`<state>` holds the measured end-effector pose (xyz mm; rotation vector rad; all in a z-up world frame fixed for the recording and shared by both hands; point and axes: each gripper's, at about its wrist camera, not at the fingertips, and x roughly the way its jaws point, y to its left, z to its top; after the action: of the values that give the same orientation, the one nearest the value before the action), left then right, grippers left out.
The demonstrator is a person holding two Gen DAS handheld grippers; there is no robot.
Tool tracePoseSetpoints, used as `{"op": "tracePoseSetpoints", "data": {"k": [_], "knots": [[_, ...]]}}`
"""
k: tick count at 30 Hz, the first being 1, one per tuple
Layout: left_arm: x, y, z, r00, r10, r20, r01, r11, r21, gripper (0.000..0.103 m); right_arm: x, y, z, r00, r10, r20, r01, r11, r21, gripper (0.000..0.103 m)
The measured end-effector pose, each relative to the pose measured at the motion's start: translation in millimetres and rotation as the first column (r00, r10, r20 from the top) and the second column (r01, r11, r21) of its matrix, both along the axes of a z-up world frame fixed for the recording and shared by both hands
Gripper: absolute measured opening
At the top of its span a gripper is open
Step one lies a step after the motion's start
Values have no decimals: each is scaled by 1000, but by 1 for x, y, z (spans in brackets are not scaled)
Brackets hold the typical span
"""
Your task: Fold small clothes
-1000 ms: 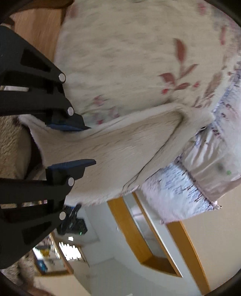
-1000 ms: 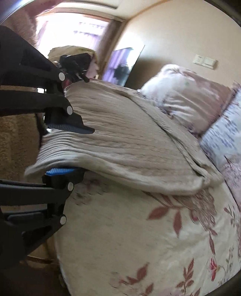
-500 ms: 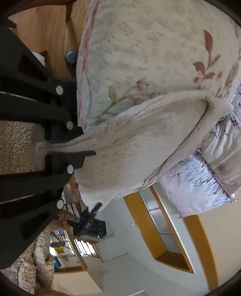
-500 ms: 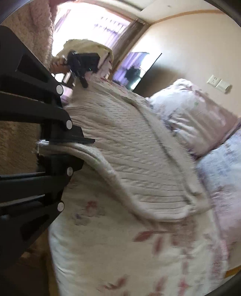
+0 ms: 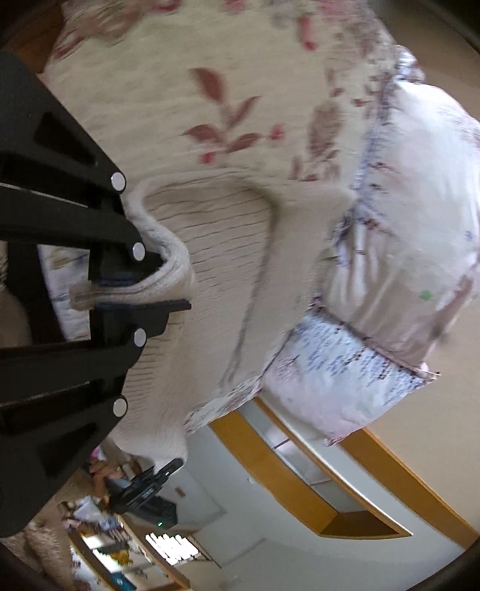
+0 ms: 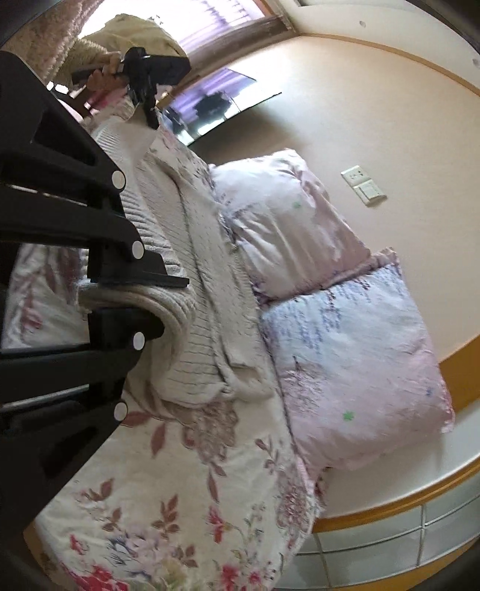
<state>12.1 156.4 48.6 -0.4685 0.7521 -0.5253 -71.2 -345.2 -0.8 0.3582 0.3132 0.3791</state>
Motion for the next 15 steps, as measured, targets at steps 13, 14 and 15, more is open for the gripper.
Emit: {"op": "tracePoseSetpoints", "data": {"k": [13, 14, 15], "knots": [[78, -7, 48, 992, 87, 90, -95, 992, 81, 6, 47, 5, 34, 996, -56, 68, 60, 997, -47, 8], [81, -8, 50, 992, 89, 95, -97, 992, 82, 6, 53, 6, 39, 996, -60, 72, 64, 996, -60, 8], [85, -8, 53, 991, 92, 100, -100, 991, 84, 6, 56, 7, 42, 995, -62, 75, 66, 996, -63, 8]]}}
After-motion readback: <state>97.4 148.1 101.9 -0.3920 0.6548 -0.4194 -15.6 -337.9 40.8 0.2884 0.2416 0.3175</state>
